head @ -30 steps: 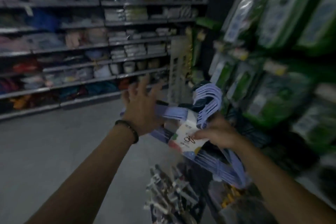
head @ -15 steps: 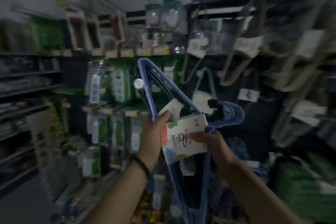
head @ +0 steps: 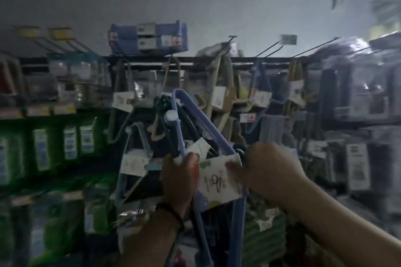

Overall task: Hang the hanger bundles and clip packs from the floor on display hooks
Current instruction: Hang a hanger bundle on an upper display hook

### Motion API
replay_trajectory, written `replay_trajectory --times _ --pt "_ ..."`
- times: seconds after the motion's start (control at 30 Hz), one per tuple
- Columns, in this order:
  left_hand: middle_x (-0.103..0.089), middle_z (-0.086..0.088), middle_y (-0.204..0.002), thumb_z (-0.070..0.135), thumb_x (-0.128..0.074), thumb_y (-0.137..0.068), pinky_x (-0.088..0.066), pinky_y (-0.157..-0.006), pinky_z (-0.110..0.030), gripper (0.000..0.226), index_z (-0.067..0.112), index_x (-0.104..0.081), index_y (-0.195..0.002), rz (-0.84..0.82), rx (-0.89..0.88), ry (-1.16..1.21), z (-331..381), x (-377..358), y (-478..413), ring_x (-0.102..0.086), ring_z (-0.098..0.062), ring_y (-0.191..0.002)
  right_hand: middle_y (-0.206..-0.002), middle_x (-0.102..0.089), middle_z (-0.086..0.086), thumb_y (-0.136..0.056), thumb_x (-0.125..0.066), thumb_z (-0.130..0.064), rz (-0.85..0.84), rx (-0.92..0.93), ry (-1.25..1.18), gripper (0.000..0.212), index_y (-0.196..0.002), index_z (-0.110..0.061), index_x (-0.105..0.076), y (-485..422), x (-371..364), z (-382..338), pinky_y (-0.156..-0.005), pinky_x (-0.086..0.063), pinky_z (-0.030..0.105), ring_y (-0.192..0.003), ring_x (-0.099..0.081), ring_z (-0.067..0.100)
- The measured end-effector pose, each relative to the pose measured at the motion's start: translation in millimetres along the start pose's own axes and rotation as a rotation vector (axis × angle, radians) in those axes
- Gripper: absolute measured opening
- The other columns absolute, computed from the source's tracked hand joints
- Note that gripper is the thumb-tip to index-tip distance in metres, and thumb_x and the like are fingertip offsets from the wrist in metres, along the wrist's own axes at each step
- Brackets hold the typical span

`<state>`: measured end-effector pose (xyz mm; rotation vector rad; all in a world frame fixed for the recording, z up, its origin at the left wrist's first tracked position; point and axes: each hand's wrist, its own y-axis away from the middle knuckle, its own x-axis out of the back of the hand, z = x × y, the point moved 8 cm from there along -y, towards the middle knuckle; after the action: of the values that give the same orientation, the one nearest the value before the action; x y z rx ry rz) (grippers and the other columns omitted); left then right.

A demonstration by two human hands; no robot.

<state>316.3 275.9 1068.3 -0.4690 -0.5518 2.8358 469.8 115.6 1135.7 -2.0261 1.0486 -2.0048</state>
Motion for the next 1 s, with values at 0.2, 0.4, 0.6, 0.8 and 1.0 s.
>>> replay_trajectory --times 0.2,0.4,0.6,0.8,1.0 --pt "-0.052 -0.013 -0.063 0.036 -0.078 -0.071 -0.042 -0.043 -0.032 0.058 -0.004 -0.053 -0.104 -0.12 0.017 0.009 -10 -133 18 -0.049 -0.022 -0.048 -0.101 -0.058 -0.001 -0.097 -0.056 -0.062 0.168 0.084 -0.055 0.045 -0.118 -0.025 -0.04 -50 35 82 -0.061 -0.05 0.037 -0.08 -0.059 0.024" --pt "-0.075 -0.007 -0.079 0.053 -0.088 -0.076 -0.063 -0.061 -0.044 0.08 0.02 -0.051 -0.138 -0.316 0.011 -0.069 -24 -237 26 -0.072 -0.03 -0.067 -0.083 -0.061 0.002 -0.108 -0.047 -0.03 0.257 0.11 -0.265 0.011 -0.109 -0.023 -0.039 -91 25 179 -0.058 -0.052 0.041 -0.068 -0.061 0.028" --pt "-0.077 -0.009 -0.113 0.088 -0.053 -0.082 -0.06 -0.09 -0.059 0.07 0.031 -0.074 -0.117 -0.301 -0.084 -0.142 -22 -299 -16 -0.076 -0.031 -0.1 -0.085 -0.064 0.004 -0.108 -0.048 -0.034 0.228 0.137 -0.334 0.012 -0.105 -0.023 -0.044 -141 13 242 -0.053 -0.048 0.038 -0.066 -0.061 0.024" --pt "-0.081 0.0 -0.091 0.035 -0.063 -0.104 -0.062 -0.086 -0.055 0.017 0.025 -0.074 -0.096 -0.195 -0.141 -0.196 -24 -321 -89 -0.077 -0.026 -0.09 -0.072 -0.065 -0.002 -0.108 -0.049 -0.034 0.272 0.149 -0.248 0.009 -0.106 -0.025 -0.048 -179 21 298 -0.046 -0.05 0.038 -0.053 -0.061 0.018" --pt "-0.072 0.0 -0.091 0.044 -0.049 -0.108 -0.055 -0.073 -0.041 0.023 0.026 -0.063 -0.106 -0.278 -0.55 -0.71 26 -336 -152 -0.065 -0.018 -0.079 -0.077 -0.061 -0.003 -0.103 -0.056 -0.026 0.273 0.09 -0.054 0.005 -0.108 -0.026 -0.055 -237 34 329 -0.048 -0.043 0.03 -0.059 -0.058 0.013"
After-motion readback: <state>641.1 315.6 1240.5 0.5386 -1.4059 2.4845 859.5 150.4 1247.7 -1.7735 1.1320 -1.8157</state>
